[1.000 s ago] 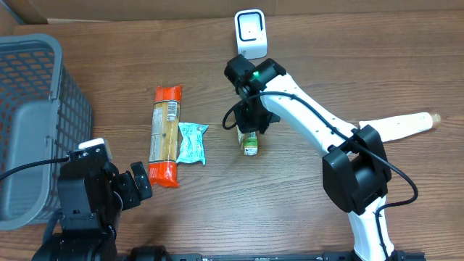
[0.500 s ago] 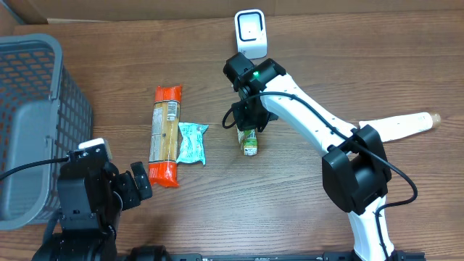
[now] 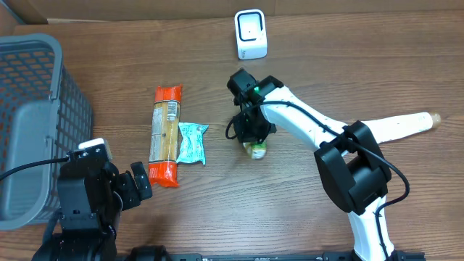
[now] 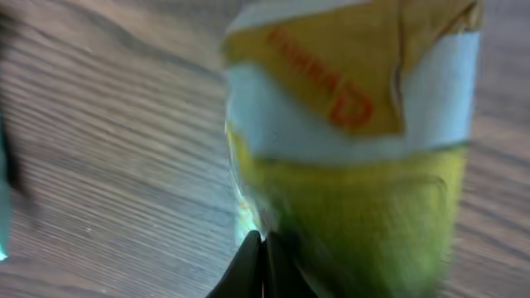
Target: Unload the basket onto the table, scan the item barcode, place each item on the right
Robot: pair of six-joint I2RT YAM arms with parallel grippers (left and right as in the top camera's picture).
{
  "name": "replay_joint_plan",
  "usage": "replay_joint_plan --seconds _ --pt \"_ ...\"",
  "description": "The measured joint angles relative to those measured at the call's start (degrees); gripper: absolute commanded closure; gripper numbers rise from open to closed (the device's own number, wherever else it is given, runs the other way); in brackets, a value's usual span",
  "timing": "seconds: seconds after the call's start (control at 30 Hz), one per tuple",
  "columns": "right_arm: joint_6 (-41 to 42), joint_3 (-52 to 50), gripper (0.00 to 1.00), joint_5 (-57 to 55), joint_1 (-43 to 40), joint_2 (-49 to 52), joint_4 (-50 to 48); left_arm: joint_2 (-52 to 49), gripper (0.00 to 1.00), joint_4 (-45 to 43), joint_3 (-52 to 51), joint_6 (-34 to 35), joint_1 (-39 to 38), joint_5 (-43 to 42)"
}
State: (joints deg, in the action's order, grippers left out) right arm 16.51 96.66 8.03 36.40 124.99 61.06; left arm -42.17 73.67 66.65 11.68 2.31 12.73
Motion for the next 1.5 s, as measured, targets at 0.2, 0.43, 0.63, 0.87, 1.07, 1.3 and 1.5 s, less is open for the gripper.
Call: replay_joint_plan --seconds 0.2,0.43,0.63,0.87,1.07,1.3,1.5 --pt "0.17 -1.42 0.96 1.14 0.0 0.0 0.26 0.0 0.0 -0.02 0.0 0.0 0.0 -0.02" --pt "-0.09 5.07 0.96 1.2 0.04 0.0 8.28 0.0 0.0 0.0 0.0 0.0 0.0 -0.02" --pt "-0.09 5.46 0.96 0.68 2.19 -0.02 14.43 0.0 0.01 -0.02 0.0 0.0 0.0 -0.02" --pt "0.09 0.59 0.96 -6.25 2.25 -0.02 15.96 0.02 0.0 0.0 0.0 0.0 0.0 -0.02" --pt "0.83 0.5 0.96 -17.16 -3.56 0.0 11.89 0.0 0.0 0.0 0.0 0.0 0.0 -0.02" --pt "1.31 1.36 0.79 -17.62 -14.67 0.0 6.38 0.0 0.0 -0.02 0.0 0.0 0.0 -0.02" --pt "-0.42 8.15 0.44 -2.93 -19.56 0.0 9.33 0.0 0.0 0.0 0.0 0.0 0.0 -0.02"
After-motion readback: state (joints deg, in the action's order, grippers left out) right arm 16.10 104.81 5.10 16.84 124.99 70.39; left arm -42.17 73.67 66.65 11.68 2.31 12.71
